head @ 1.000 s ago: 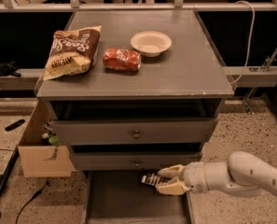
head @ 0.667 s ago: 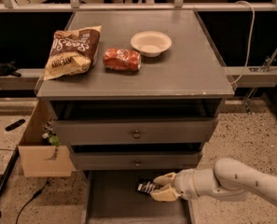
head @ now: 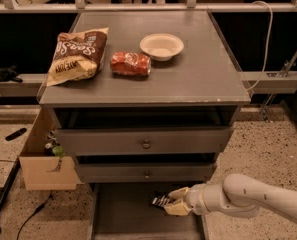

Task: Place rxbar chocolate into bottom drawer

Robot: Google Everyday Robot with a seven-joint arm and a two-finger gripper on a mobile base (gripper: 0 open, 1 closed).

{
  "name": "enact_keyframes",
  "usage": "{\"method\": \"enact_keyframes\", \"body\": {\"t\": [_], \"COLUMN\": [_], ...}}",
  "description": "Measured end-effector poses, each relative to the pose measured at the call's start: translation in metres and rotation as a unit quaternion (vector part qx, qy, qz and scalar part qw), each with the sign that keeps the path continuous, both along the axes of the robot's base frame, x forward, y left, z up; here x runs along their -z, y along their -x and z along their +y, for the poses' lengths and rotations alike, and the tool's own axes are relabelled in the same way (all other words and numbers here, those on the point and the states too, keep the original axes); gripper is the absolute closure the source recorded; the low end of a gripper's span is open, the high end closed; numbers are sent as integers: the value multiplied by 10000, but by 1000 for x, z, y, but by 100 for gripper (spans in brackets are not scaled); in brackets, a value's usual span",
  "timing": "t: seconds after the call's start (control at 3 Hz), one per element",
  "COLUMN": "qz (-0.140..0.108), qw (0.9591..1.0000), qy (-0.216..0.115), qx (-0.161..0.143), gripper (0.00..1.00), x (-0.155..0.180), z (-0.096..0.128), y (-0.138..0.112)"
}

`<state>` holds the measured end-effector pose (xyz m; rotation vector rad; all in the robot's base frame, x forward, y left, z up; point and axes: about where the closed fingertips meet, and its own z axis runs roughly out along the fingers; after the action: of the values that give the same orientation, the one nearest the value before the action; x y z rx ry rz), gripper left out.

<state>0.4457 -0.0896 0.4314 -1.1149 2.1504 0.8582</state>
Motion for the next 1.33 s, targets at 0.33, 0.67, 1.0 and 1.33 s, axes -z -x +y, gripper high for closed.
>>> {"method": "enact_keyframes", "body": {"t": [0.33,0.67,1.0,1.33], "qz": [194,281,256,7], "qw": [9996,9977,9980,9998], "qy": [188,498,486,201], "qx": [37,349,322,-44], "gripper": [100,100,100,100], "x": [25,54,54,57], "z": [5,-16,-15,-7], "y": [-17,-53,-53,-39]}}
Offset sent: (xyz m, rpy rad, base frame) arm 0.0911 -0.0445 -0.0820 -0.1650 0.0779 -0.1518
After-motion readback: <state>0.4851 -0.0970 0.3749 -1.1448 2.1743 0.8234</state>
